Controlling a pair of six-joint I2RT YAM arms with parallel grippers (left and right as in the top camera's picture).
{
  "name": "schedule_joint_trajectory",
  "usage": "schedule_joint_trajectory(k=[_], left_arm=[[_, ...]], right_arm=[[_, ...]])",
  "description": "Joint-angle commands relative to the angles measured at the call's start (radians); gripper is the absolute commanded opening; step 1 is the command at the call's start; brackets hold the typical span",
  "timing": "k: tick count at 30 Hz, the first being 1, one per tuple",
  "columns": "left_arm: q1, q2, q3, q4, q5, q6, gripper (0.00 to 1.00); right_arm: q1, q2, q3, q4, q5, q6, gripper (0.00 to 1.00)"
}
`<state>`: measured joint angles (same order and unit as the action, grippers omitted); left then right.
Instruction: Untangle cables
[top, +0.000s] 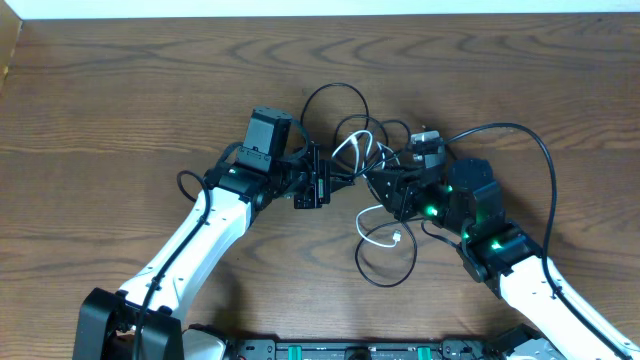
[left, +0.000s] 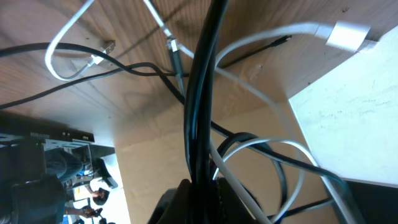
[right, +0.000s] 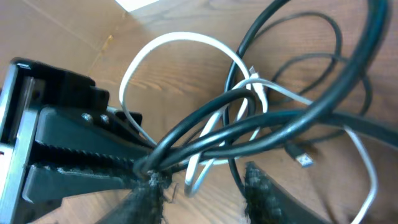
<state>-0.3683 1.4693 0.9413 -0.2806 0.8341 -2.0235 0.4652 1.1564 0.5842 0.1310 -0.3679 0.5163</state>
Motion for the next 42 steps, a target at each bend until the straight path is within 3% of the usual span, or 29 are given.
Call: schedule_joint_trajectory(k=[1,5,8,11,20,30,31,36,42], left_arm=[[-0.004,-0.013,0.005,-0.003,0.049,-0.064,0.08],[-0.003,-0.013,0.005,-0.003,0.061,-0.064,0.08],[-0.003,-0.013,0.005,-0.003,0.072,-0.064,0.08],[-0.002,-0.013,0.005,-0.003,0.07,-0.064,0.08],[0.021,-0.013,0.005,-0.003,0.013,-0.062,0.08],[0.021,-0.013,0.005,-0.003,-0.009,-0.062,0.08],[0.021,-0.013,0.005,-0.003,-0.009,-0.062,0.08],[0.021,-0.013,0.005,-0.003,-0.009,-0.061,0.08],[0.02,-0.013,0.005,-0.003,-0.008,-0.053,0.08]], right_arm=[[0.015,0.002,-0.003,0.029,-0.011,0.003,0.25],[0.015,0.002,-0.003,0.05,-0.06,0.003,0.01],[0.015,0.002,-0.003,0.047,-0.066,-0.01,0.01],[0.012,0.002,-0.003,0.047,-0.129,-0.113,0.01],[-0.066,-0.095,-0.003,0.036,-0.499,-0.214,0.01],[-0.124,-0.155,-0.003,-0.199,-0.392,-0.304,0.01],[-0.124,-0.155,-0.003,-0.203,-0.394,-0.298,0.01],[-0.124,-0.155,-0.003,-0.193,-0.35,-0.163,0.46],[-0.123,-0.12,-0.003,-0.183,-0.228,-0.028,0.43]])
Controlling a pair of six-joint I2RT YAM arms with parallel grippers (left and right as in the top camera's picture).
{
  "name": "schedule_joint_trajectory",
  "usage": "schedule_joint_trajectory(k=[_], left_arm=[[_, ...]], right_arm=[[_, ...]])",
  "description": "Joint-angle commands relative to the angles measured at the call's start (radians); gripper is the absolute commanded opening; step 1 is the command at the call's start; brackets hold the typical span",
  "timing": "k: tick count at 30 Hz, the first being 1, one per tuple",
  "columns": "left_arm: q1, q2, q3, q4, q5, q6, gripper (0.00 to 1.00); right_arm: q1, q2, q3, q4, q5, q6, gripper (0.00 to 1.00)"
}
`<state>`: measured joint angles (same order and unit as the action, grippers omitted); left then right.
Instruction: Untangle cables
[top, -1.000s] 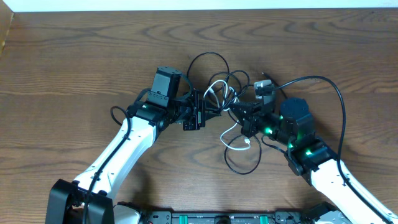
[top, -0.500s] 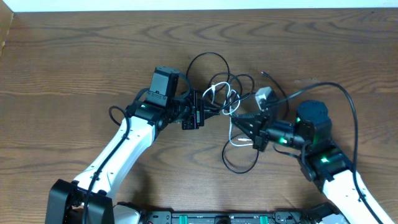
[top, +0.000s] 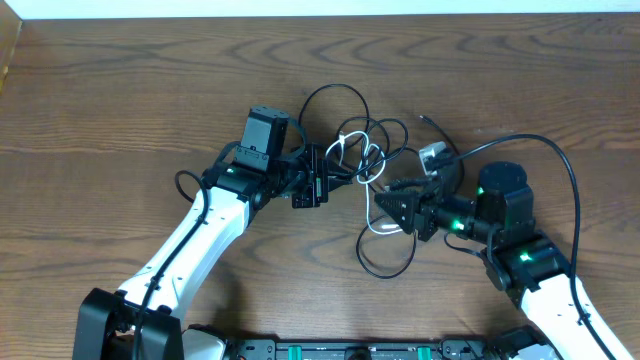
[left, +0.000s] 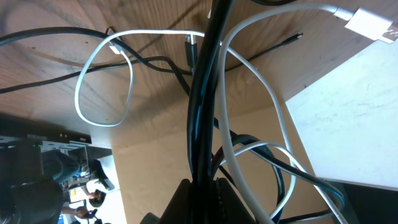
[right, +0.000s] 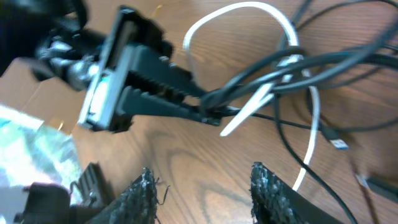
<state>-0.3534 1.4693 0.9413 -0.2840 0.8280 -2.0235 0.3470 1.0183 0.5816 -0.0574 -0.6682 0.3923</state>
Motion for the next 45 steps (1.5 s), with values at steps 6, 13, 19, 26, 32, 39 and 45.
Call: schedule_joint_trajectory(k=[6,13,19,26,32,39,45], left_arm=[[0.005,-0.013,0.005,0.0,-0.002,-0.039,0.08],[0.005,-0.013,0.005,0.0,-0.002,-0.038,0.08],[0.005,-0.013,0.005,0.0,-0.002,-0.015,0.08],[0.005,-0.013,0.005,0.0,-0.002,-0.012,0.07],[0.005,-0.013,0.005,0.0,-0.002,-0.011,0.08],[0.005,-0.013,0.005,0.0,-0.002,0.007,0.08],[0.005,-0.013,0.005,0.0,-0.021,0.007,0.08]], right_arm=[[0.028,0.09,-0.001,0.118,0.082,0.212,0.41],[0.095,0.16,-0.001,0.135,0.225,0.269,0.33],[0.098,0.167,-0.001,0.177,0.274,0.271,0.33],[0.098,0.167,-0.001,0.2,0.352,0.333,0.33],[0.1,0.167,-0.001,0.237,0.351,0.401,0.14],[0.1,0.177,-0.001,0.237,0.343,0.33,0.01],[0.092,0.171,-0.001,0.232,0.17,0.188,0.01]])
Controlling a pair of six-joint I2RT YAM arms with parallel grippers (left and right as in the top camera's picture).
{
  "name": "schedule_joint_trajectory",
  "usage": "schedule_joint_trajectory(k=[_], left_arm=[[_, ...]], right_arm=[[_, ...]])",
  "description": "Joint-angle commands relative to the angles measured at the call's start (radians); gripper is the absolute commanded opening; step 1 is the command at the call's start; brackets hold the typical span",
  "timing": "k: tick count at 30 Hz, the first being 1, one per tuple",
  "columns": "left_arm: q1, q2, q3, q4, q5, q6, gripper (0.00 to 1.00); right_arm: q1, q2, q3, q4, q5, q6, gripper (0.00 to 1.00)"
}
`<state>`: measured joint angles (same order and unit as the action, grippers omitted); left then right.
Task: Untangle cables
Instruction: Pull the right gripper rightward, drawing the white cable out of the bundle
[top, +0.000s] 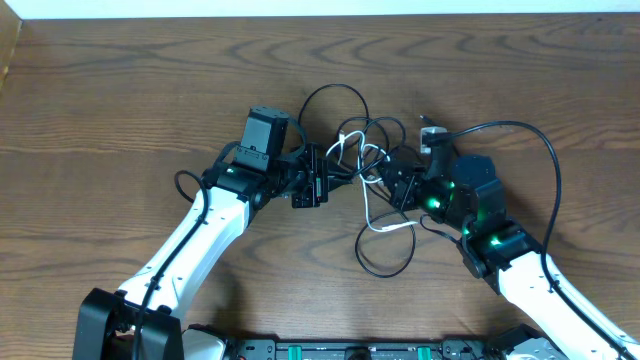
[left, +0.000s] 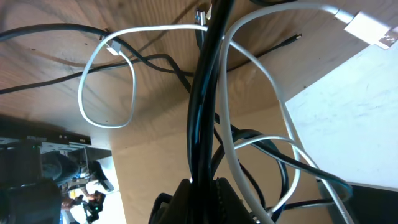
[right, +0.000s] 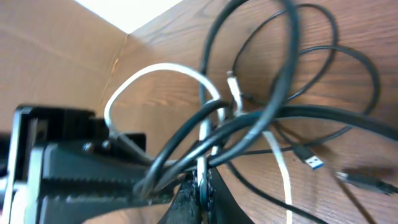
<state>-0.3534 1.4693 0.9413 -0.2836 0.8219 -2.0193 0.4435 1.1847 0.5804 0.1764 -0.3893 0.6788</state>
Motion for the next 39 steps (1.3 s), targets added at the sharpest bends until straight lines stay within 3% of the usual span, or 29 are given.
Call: schedule_joint_trajectory(k=[1,7,12,18,25,34,39], left_arm=[[0.005,-0.013,0.005,0.0,-0.027,0.003,0.07],[0.014,-0.013,0.005,0.0,-0.114,0.003,0.08],[0.025,-0.012,0.005,-0.003,-0.238,0.003,0.08],[0.025,-0.012,0.005,-0.035,-0.286,0.012,0.08],[0.025,-0.012,0.005,-0.167,-0.401,0.053,0.08],[0.025,-0.008,0.005,-0.438,-0.878,0.051,0.08],[0.025,0.013,0.005,-0.479,-0.966,0.052,0.08]], right_arm=[[-0.011,-0.002,0.0,-0.004,-0.155,-0.12,0.01],[-0.055,-0.121,0.0,-0.018,-0.352,-0.16,0.01],[-0.102,-0.29,0.001,0.006,-0.446,-0.077,0.01],[-0.132,-0.473,0.001,0.139,-0.454,-0.043,0.01],[-0.185,-0.523,0.008,0.217,-0.455,-0.044,0.01],[-0.343,-0.523,0.053,0.358,-0.455,-0.049,0.01],[-0.427,-0.523,0.076,0.357,-0.455,-0.067,0.01]])
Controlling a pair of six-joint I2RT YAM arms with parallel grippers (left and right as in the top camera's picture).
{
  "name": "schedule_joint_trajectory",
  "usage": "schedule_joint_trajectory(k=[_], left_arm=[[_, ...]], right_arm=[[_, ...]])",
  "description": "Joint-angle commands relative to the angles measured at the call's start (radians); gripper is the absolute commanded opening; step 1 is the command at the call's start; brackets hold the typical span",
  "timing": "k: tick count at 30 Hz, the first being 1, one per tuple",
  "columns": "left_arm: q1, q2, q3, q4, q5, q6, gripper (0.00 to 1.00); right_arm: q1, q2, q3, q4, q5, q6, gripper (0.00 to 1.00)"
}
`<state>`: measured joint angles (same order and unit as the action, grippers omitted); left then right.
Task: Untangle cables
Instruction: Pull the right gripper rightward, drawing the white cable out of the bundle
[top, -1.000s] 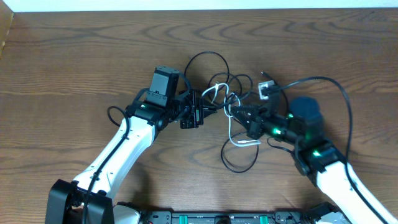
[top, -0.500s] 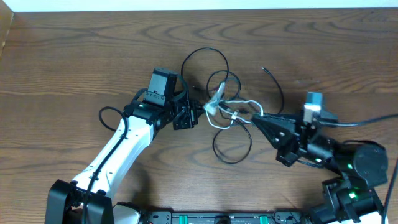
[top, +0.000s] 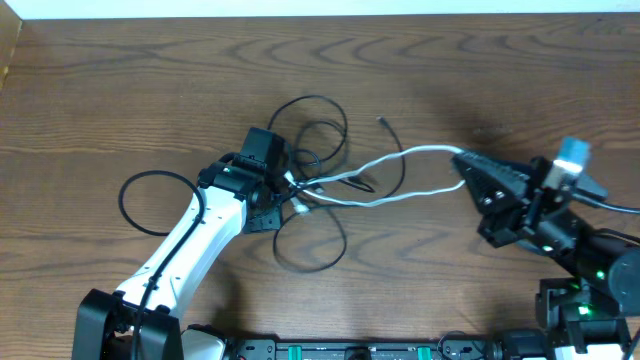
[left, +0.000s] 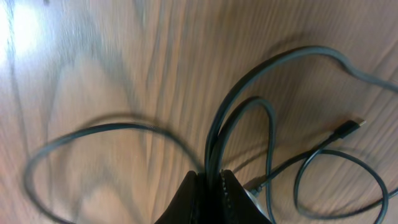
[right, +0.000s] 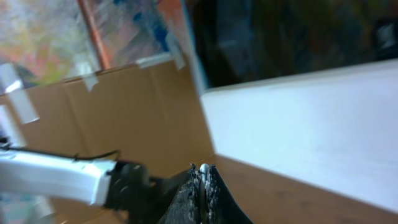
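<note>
A white cable (top: 410, 152) runs in two strands from the knot beside my left gripper (top: 268, 202) out to my right gripper (top: 462, 160), which is shut on it at the right of the table. In the right wrist view the white strand shows pinched between the jaws of the right gripper (right: 203, 169). My left gripper (left: 210, 177) is shut on a black cable (left: 211, 146), low over the wood. Black loops (top: 122, 200) spread around it to the left, back and front. A loose black plug (top: 383, 121) lies behind the white strands.
The wooden table (top: 500, 60) reaches to a white strip at its back edge (top: 320, 8). The right arm's own black lead (top: 620, 207) hangs at the far right. The left arm (top: 180, 250) slants across the front left.
My right gripper went from the tangle at the centre to the far right, with the white cable now stretched out behind it. My left gripper and the black loops sit further left and lower.
My left gripper was shut on the black bundle at every moment. My right gripper stood open at the tangle, then open and drawn back to the lower right, then shut on the white cable in the tangle. Now the white cable lies pulled out rightward.
</note>
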<state>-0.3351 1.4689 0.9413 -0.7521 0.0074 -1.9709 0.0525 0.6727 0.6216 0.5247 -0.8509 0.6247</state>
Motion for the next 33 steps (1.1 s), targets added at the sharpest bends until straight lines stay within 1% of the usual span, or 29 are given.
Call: schedule_joint_trajectory(k=[1,7,10,12,14,15,17,18,23,26,27,28,30,31,33], left_arm=[[0.007,0.023,0.005,-0.01,-0.151,0.003,0.08],[0.007,0.06,0.005,0.009,-0.151,0.003,0.08],[0.008,0.074,0.005,0.031,-0.163,0.003,0.08],[0.01,0.083,0.005,0.04,-0.195,0.003,0.08],[0.01,0.095,0.005,0.039,-0.261,0.013,0.08],[0.01,0.103,0.005,0.039,-0.295,0.052,0.08],[0.01,0.118,0.005,0.053,-0.34,0.204,0.08],[0.01,0.125,0.005,0.071,-0.338,0.288,0.08],[0.008,0.133,0.005,0.183,-0.235,0.681,0.08],[0.008,0.133,0.005,0.264,-0.16,0.89,0.08],[0.008,0.132,0.005,0.288,-0.106,0.917,0.08],[0.01,0.132,0.005,0.328,-0.006,0.941,0.08],[0.01,0.132,0.005,0.465,0.224,0.975,0.08],[0.01,0.132,0.005,0.519,0.267,0.968,0.08],[0.008,0.132,0.005,0.626,0.283,0.888,0.08]], right_arm=[[-0.053,-0.011,0.035,0.006,0.006,-0.012,0.01],[-0.13,-0.011,0.035,-0.058,0.006,-0.021,0.01],[-0.177,-0.011,0.037,-0.06,0.006,-0.024,0.01],[-0.217,-0.011,0.043,-0.061,0.006,-0.024,0.01],[-0.255,-0.011,0.049,-0.061,0.006,-0.024,0.01],[-0.275,-0.011,0.052,-0.061,0.006,-0.024,0.01],[-0.316,-0.011,0.056,-0.06,0.006,-0.023,0.01],[-0.331,-0.011,0.058,-0.061,0.006,-0.023,0.01],[-0.36,-0.011,0.057,-0.074,-0.008,-0.021,0.01],[-0.36,-0.01,0.057,-0.101,0.013,-0.058,0.01],[-0.36,-0.009,0.057,-0.109,0.016,-0.058,0.01],[-0.359,-0.006,0.057,-0.116,0.006,-0.057,0.01],[-0.358,0.004,0.057,-0.126,-0.093,-0.057,0.01],[-0.358,0.008,0.057,-0.126,-0.145,-0.057,0.01],[-0.358,0.018,0.057,-0.126,-0.263,-0.045,0.01]])
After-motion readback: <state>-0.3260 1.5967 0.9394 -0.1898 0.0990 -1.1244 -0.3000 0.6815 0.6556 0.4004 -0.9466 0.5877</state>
